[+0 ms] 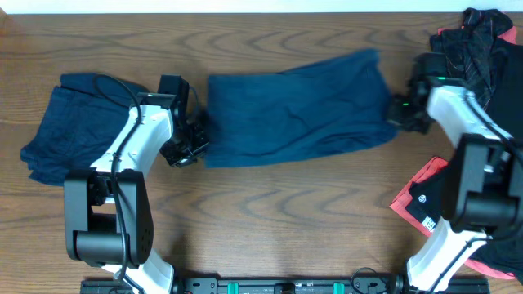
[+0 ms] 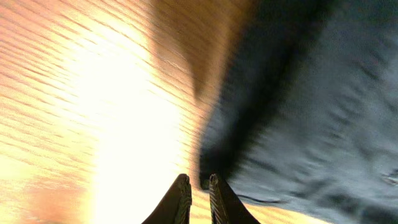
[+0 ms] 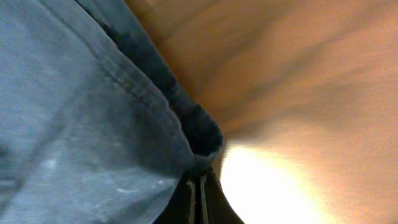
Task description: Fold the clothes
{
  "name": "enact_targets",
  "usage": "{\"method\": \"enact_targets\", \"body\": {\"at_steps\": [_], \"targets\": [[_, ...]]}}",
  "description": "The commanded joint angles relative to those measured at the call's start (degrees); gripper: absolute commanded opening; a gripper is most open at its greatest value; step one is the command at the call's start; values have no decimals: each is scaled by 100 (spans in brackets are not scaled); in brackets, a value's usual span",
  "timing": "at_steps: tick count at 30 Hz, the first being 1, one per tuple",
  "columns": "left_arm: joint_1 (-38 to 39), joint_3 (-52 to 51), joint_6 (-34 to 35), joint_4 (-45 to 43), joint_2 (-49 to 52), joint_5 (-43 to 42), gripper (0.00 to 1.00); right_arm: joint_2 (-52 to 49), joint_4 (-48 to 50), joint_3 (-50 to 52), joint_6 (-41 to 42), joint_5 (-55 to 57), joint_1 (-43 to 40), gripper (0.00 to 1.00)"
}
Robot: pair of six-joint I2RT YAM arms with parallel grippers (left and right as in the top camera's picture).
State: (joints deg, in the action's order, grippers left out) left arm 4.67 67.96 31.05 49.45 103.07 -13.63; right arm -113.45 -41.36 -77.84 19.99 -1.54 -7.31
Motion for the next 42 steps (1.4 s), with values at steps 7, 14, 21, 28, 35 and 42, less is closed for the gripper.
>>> {"method": "enact_targets", "body": {"at_steps": [7, 14, 21, 28, 35, 42], "targets": [[50, 87, -581, -1687, -640, -393, 81, 868, -247, -9, -289, 219, 72, 91], [50, 107, -579, -3112, -299, -522, 81, 1338, -673, -9, -286, 203, 76, 99], [52, 107, -597, -4557, 308, -522, 77, 2243, -935, -9, -289, -199, 85, 99], [87, 107, -592, -5403, 999, -614, 78, 2830, -1119, -9, -289, -304, 118, 99], [264, 107, -551, -6157, 1460, -999, 76, 2900, -1255, -9, -289, -302, 133, 99], [391, 107, -549, -6039, 1464, -1449, 21, 2903, -1287, -9, -289, -304, 136, 99]]}}
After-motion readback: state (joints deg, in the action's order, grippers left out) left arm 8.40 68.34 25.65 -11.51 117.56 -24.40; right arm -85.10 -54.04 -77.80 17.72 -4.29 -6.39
